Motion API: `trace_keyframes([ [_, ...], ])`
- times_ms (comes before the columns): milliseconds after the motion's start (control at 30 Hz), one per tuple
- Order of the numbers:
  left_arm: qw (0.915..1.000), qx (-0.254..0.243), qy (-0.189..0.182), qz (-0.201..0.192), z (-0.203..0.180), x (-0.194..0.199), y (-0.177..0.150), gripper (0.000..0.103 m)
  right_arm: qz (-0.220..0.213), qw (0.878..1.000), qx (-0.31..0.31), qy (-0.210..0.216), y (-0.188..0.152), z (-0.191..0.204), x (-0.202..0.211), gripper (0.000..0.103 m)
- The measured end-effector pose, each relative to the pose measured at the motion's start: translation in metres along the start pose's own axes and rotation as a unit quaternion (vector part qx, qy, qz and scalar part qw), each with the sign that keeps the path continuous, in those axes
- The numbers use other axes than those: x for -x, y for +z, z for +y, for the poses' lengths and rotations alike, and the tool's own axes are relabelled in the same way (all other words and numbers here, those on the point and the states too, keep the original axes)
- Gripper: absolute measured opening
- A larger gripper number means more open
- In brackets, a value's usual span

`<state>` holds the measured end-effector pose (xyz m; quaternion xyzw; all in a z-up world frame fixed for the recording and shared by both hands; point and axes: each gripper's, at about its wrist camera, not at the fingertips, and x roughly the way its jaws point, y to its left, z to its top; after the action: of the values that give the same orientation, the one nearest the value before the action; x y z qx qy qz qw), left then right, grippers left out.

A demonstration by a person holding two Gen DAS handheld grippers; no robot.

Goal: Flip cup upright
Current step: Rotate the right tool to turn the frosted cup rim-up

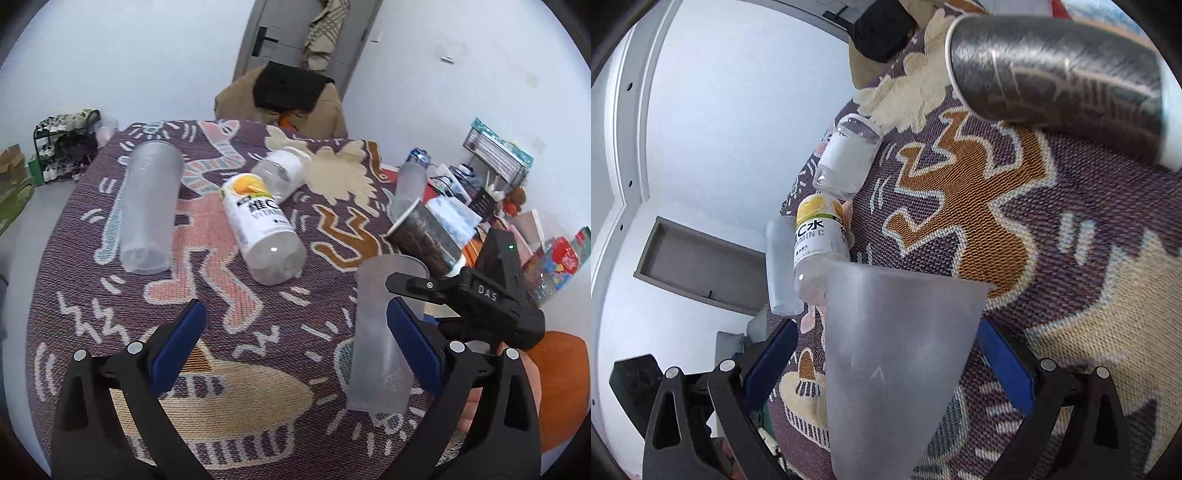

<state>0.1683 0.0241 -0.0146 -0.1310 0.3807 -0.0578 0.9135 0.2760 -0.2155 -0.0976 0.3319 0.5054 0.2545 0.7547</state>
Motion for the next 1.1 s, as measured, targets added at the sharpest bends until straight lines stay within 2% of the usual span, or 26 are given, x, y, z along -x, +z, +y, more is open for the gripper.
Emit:
trace_keyframes([
  [133, 1.0, 0.007, 0.005, -0.005, 0.003, 0.005, 0.0, 0.097, 0.012, 1.0, -0.009, 0.006, 0.008, -0.002, -0.013, 0.095],
  [167, 1.0, 0.007, 0.005, -0.005, 0.003, 0.005, 0.0, 0.097, 0.01, 1.0, -0.011, 0.008, 0.009, -0.003, -0.013, 0.092],
  [200, 1.0, 0.005, 0.005, -0.006, 0.002, 0.006, 0.0, 0.097, 0.009, 1.0, -0.012, 0.004, 0.011, -0.004, -0.013, 0.077],
  [333, 1.0, -0.001, 0.002, -0.008, -0.002, 0.008, -0.001, 0.097, 0.007, 1.0, -0.012, 0.019, 0.01, -0.009, -0.006, 0.075],
  [467, 0.9999, -0.004, 0.001, -0.009, -0.004, 0.008, -0.001, 0.097, -0.021, 0.999, 0.029, 0.034, 0.001, 0.004, 0.019, 0.075],
  [633, 0.9999, -0.002, -0.003, -0.013, -0.004, 0.009, -0.002, 0.097, -0.068, 0.992, 0.099, 0.022, -0.011, 0.031, 0.052, 0.074],
  [800, 0.9999, 0.0, -0.003, -0.016, -0.003, 0.011, -0.003, 0.097, -0.117, 0.977, 0.177, -0.012, -0.024, 0.058, 0.076, 0.074],
  [1000, 0.9998, 0.005, -0.001, -0.022, 0.002, 0.015, -0.005, 0.097, -0.163, 0.938, 0.296, -0.07, -0.042, 0.089, 0.078, 0.074],
  [1100, 0.9998, 0.006, -0.002, -0.021, 0.004, 0.016, -0.006, 0.097, -0.18, 0.921, 0.336, -0.081, -0.052, 0.096, 0.074, 0.074],
])
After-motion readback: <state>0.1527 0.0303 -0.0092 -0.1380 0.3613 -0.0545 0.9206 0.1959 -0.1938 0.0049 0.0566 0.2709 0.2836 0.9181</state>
